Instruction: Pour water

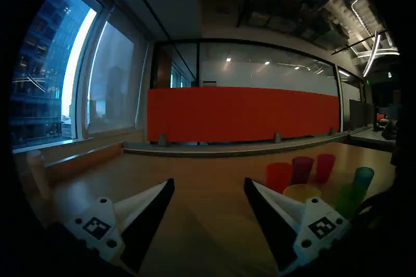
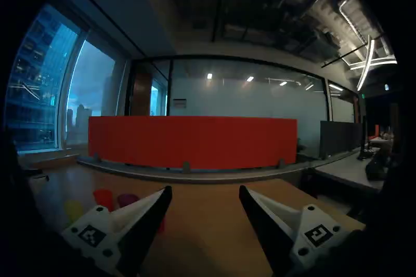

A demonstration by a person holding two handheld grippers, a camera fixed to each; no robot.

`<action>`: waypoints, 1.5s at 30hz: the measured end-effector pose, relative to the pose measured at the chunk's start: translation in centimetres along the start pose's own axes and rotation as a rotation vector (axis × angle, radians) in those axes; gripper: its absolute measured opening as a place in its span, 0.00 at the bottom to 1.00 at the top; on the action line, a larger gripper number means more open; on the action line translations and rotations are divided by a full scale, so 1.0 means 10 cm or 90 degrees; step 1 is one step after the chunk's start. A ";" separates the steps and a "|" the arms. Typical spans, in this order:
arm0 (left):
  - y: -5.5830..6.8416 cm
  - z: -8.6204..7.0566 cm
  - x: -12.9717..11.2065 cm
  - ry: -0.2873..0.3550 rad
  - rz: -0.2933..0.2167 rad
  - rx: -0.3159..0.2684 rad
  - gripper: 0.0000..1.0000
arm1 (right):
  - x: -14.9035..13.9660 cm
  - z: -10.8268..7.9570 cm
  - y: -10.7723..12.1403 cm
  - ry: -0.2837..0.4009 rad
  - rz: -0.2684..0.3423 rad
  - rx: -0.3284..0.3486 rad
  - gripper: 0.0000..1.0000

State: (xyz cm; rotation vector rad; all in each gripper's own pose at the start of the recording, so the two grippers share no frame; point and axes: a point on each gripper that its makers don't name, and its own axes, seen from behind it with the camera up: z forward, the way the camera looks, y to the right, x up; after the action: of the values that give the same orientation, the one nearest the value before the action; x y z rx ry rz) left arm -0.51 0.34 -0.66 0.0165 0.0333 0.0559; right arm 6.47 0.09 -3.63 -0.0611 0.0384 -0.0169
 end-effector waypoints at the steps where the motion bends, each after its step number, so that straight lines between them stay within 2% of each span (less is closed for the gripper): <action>1: 0.00 0.00 0.00 0.000 0.000 0.000 1.00 | 0.00 0.00 0.00 0.000 0.001 0.001 1.00; 12: -0.01 0.00 -0.01 -0.002 0.000 0.000 1.00 | -0.01 -0.04 -0.03 0.001 0.001 0.010 1.00; 21: 0.00 0.01 -0.01 -0.002 0.001 0.000 1.00 | -0.03 -0.05 -0.07 0.008 -0.026 0.017 1.00; 33: 0.00 0.01 -0.01 -0.002 0.001 0.000 1.00 | -0.32 0.13 -0.17 0.006 -0.014 0.031 1.00; 45: 0.00 0.01 -0.01 -0.002 0.001 0.000 1.00 | -0.59 0.27 -0.14 0.015 0.005 0.019 1.00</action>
State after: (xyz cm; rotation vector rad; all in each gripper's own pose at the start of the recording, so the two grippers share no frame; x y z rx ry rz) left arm -0.59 0.30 -0.58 0.0166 0.0301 0.0571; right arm 0.61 -1.06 -0.65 -0.0303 0.0620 -0.0103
